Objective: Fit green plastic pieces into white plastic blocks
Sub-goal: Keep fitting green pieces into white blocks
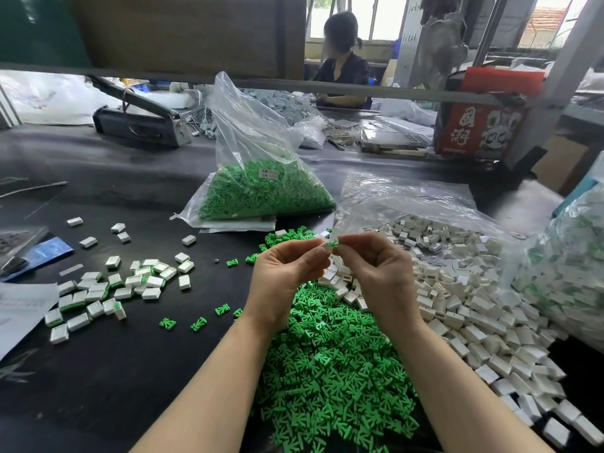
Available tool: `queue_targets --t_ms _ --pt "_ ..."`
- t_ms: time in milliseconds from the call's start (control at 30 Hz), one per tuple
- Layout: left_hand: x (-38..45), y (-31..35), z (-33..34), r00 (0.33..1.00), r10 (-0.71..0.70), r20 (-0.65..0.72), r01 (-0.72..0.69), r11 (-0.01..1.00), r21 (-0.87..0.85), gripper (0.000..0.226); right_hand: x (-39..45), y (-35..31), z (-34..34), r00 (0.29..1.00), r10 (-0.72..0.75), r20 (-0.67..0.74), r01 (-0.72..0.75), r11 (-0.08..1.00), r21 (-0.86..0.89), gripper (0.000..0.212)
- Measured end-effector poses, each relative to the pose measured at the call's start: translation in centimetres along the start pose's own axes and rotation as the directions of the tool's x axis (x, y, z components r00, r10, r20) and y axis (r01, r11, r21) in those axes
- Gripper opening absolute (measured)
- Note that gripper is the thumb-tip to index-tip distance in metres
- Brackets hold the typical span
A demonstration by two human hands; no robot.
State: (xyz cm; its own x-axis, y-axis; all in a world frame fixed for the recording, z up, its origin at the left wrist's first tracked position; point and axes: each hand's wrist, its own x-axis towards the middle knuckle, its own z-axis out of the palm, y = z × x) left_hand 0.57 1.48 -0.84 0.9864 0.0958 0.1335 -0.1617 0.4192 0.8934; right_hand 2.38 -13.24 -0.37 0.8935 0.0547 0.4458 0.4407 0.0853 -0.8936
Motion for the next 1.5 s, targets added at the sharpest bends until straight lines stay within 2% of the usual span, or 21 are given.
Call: queue_targets --t_ms 133,333,533,767,1100,1300,1500 --pt "0.03 0.14 -0.18 1.0 0.019 -0.004 -0.019 1.0 0.001 0.025 0.03 0.06 -0.03 1.0 -0.023 0.021 0.023 1.0 0.003 0.019" --pt "-0.01 -0.03 -0.3 0.998 0.067 -0.01 -0.066 0.994 0.084 0.018 0.04 0.04 -0.03 1.0 -0.024 0.001 0.024 1.0 0.011 0.014" --pt "-0.1 -0.14 -0.07 0.992 0.123 -0.017 -0.119 0.98 0.158 0.017 0.35 -0.04 -0.55 1.0 -0.022 0.022 0.024 0.997 -0.073 0.007" --pt "-0.17 -0.22 -0.23 0.989 0.147 -0.018 -0.142 0.976 0.167 0.016 0.36 0.11 -0.54 0.997 -0.057 0.046 0.063 0.987 -0.147 0.007" --pt "0.22 -0.18 -0.44 0.996 0.094 0.001 -0.092 0.974 0.208 0.015 0.41 0.28 -0.14 0.992 -0.118 0.034 0.123 0.967 -0.223 0.008" --pt "0.4 -0.58 -0.2 0.993 0.108 -0.048 -0.09 0.956 0.278 0.011 0.15 0.46 0.06 0.973 -0.229 0.031 0.225 0.91 -0.347 0.012" --pt "0.3 -0.64 0.14 0.991 0.102 -0.09 -0.078 0.966 0.246 0.015 0.06 0.47 0.02 0.959 -0.279 0.043 0.273 0.877 -0.396 0.012"
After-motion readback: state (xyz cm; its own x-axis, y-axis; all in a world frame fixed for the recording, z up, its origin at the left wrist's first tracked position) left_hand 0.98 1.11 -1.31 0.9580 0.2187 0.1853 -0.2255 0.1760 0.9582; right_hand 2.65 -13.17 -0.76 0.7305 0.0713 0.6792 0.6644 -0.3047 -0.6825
